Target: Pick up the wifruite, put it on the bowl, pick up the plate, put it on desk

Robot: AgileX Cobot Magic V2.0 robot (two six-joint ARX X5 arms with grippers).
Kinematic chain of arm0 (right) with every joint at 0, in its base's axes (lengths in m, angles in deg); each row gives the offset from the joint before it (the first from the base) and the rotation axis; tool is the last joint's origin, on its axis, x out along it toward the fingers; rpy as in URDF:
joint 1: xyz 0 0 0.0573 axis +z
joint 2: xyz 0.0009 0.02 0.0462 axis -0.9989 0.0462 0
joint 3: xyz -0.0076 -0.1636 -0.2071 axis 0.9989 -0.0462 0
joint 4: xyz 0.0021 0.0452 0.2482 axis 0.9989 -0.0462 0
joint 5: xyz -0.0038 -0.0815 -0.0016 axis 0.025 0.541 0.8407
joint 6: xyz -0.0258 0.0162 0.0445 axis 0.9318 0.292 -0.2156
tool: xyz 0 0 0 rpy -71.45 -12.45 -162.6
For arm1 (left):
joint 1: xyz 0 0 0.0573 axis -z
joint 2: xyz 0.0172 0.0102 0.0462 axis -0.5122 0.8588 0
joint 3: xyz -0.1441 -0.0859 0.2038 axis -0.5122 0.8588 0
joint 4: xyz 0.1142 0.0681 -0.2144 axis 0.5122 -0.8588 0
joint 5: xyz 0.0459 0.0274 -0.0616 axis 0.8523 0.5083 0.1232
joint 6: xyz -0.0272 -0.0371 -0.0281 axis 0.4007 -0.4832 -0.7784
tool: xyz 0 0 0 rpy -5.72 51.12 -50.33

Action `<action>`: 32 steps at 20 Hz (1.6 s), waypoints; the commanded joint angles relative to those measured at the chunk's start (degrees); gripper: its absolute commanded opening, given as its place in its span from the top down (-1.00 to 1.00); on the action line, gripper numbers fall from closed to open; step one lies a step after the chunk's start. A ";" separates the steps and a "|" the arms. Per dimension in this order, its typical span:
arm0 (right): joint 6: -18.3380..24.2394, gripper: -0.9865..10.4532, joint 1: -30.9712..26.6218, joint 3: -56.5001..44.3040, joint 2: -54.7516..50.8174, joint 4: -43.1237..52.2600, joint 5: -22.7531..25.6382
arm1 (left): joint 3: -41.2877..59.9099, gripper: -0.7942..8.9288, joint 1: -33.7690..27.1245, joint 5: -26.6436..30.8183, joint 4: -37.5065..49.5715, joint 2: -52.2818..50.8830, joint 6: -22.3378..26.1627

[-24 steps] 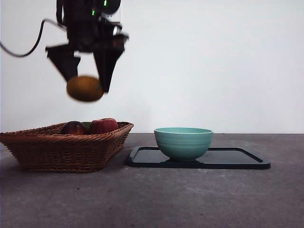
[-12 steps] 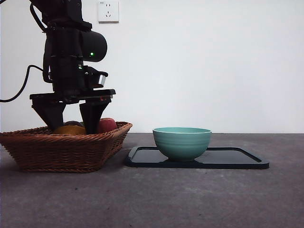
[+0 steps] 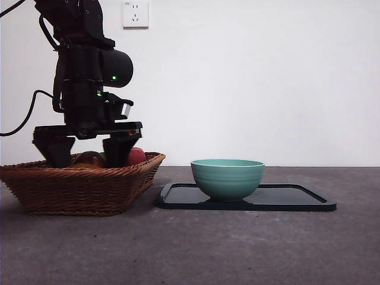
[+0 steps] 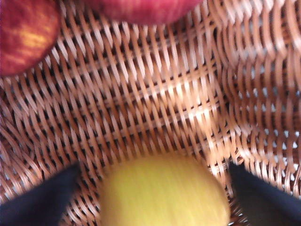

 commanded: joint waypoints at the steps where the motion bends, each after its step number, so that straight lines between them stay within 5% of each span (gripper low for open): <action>1: -0.61 -0.16 0.33 0.48 0.35 0.33 -0.17 | -2.84 -0.52 0.20 0.15 -0.76 1.55 -0.55; 7: -1.40 -0.16 0.31 0.48 1.18 1.27 -0.15 | -7.65 -0.51 0.61 -0.74 -7.52 -10.23 -0.15; 15: -5.01 -0.16 0.31 1.16 22.47 9.60 -6.19 | -5.86 -0.51 6.56 -16.68 -12.41 -43.01 2.99; 25: -0.79 -0.16 -1.44 16.52 58.14 17.86 -2.86 | 16.87 -0.51 7.78 -16.72 -8.04 -62.03 3.02; 32: 1.75 -0.16 -3.96 30.51 75.21 14.62 2.56 | 20.79 -0.51 7.78 -16.72 -8.13 -67.78 2.40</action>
